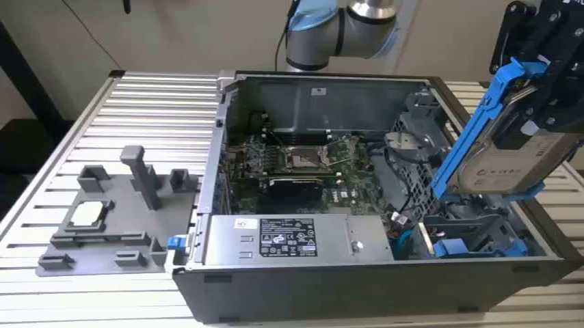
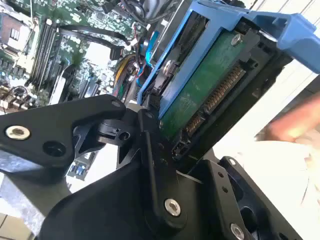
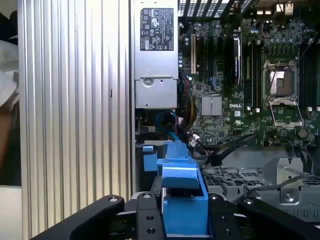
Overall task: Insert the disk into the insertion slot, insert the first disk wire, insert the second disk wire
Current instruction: 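Insert the disk into the insertion slot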
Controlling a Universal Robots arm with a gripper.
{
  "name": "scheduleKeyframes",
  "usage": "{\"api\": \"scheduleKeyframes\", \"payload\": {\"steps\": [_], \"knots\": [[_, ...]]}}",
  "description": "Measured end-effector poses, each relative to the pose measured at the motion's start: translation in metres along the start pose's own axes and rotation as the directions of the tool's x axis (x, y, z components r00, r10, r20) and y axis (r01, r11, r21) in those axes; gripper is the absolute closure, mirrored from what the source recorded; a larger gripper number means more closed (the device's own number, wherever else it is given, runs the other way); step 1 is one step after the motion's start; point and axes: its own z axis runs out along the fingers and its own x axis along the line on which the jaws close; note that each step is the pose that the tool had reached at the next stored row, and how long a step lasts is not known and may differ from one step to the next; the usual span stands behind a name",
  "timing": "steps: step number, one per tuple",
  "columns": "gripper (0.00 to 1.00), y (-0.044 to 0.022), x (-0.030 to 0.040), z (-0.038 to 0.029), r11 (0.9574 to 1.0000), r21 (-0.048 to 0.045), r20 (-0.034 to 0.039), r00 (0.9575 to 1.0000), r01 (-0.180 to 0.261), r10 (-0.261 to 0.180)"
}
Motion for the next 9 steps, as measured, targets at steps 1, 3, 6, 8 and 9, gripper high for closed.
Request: {"api": "scheduleKeyframes", "payload": {"steps": [1,3,6,8,9], "knots": [[0.67,0.0,0.0,0.0,1.0,0.0,0.0001,1.0,0.0,0.0],[0.67,0.0,0.0,0.0,1.0,0.0,0.0002,1.0,0.0,0.0],[0.67,0.0,0.0,0.0,1.0,-0.0001,0.0002,1.0,0.0,0.0],[0.67,0.0,0.0001,0.0,1.0,-0.0001,-0.0004,1.0,0.0,0.0],[0.67,0.0,0.0001,0.0,1.0,0.0,-0.0004,1.0,0.0,0.0]]}}
